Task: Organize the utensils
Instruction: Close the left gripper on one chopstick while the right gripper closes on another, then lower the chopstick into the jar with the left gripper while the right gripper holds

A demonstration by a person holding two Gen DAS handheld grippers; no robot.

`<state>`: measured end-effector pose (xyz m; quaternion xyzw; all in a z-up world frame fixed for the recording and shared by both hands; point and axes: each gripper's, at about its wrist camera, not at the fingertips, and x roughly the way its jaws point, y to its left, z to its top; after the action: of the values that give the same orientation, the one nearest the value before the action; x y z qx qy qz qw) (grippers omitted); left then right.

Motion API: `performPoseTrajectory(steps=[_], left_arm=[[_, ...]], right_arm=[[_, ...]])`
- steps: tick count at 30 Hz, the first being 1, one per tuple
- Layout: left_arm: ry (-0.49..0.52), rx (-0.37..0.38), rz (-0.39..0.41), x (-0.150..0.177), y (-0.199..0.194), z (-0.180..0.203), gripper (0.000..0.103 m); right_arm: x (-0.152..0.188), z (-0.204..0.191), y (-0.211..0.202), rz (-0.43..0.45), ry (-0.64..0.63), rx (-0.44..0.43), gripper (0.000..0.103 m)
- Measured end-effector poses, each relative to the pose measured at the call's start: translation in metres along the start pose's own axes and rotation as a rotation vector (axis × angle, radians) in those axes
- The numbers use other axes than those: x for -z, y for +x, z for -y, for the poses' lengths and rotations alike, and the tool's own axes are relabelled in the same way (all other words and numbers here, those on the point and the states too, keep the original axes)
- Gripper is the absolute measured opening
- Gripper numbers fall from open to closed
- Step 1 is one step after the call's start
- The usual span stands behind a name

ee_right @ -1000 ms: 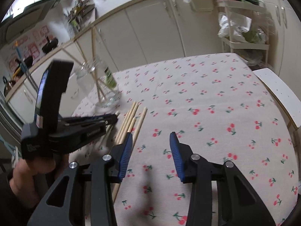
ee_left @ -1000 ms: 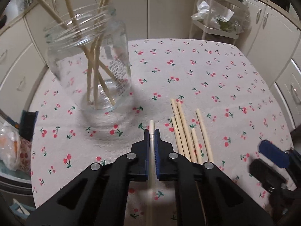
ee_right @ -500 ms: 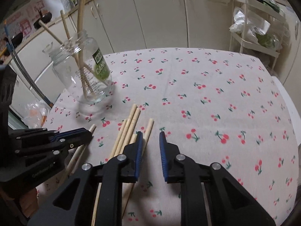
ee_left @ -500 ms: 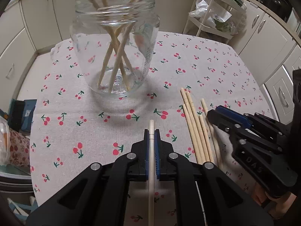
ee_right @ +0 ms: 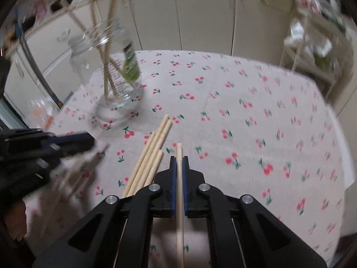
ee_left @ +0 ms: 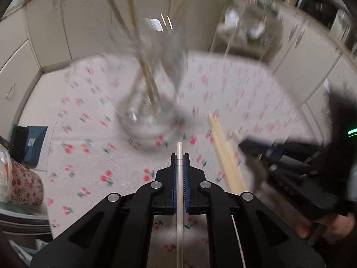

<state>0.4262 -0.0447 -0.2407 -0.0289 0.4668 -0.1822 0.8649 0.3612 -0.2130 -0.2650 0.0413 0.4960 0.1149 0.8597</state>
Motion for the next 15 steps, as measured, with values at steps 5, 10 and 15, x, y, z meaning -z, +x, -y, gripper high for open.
performPoseTrajectory(steps=[5, 10, 15], left_arm=[[-0.06, 0.071, 0.344, -0.03, -0.083, -0.02, 0.005], [-0.142, 0.065, 0.621, -0.068, -0.129, -0.038, 0.005], [-0.22, 0.014, 0.801, -0.1, -0.138, -0.043, 0.005]], right_arm=[[0.006, 0.006, -0.004, 0.012, 0.039, -0.032, 0.006], [0.006, 0.009, -0.004, 0.032, 0.07, -0.051, 0.006], [0.008, 0.017, -0.004, 0.038, 0.109, -0.095, 0.006]])
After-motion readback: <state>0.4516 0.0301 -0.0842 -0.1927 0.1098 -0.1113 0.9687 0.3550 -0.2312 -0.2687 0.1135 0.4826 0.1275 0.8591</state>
